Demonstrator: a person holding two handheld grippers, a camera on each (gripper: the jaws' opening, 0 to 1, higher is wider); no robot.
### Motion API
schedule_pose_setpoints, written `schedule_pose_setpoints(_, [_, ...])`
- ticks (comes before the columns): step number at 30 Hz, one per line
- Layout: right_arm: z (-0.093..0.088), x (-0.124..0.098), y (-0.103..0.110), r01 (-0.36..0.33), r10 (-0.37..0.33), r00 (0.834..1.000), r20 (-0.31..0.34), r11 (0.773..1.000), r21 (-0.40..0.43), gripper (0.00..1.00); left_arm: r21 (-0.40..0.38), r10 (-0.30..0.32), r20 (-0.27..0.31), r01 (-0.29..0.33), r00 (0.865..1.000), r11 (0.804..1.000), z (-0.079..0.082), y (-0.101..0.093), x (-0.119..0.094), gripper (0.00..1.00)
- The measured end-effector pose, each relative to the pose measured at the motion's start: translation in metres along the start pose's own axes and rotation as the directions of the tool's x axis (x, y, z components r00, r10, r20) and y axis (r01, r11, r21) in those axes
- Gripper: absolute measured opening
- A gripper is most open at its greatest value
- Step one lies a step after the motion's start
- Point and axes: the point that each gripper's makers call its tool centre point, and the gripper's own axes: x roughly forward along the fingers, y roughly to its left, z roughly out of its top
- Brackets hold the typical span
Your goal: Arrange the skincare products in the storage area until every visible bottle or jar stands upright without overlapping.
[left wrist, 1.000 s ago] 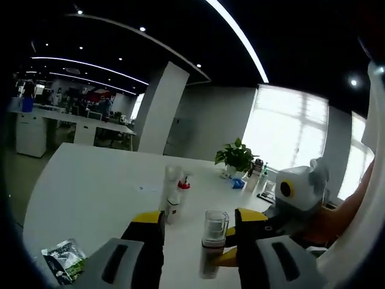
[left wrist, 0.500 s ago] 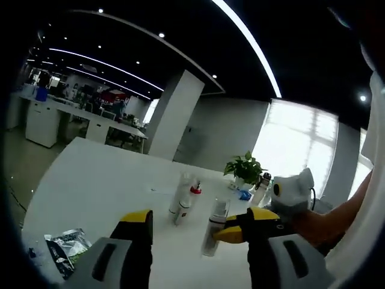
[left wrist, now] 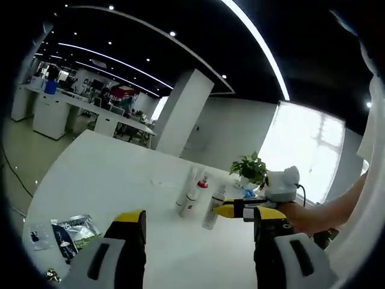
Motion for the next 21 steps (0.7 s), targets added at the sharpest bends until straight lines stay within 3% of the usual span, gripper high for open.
schedule_pose_setpoints(21, [-0.006,0.021,-0.081,0.149,-0.152,0.987,0.048,0.987,0.068,0.17,-0.004,0.035,-0.050,-0.035,0.998,0.999,-0.009,0.005,-0.009,0.77])
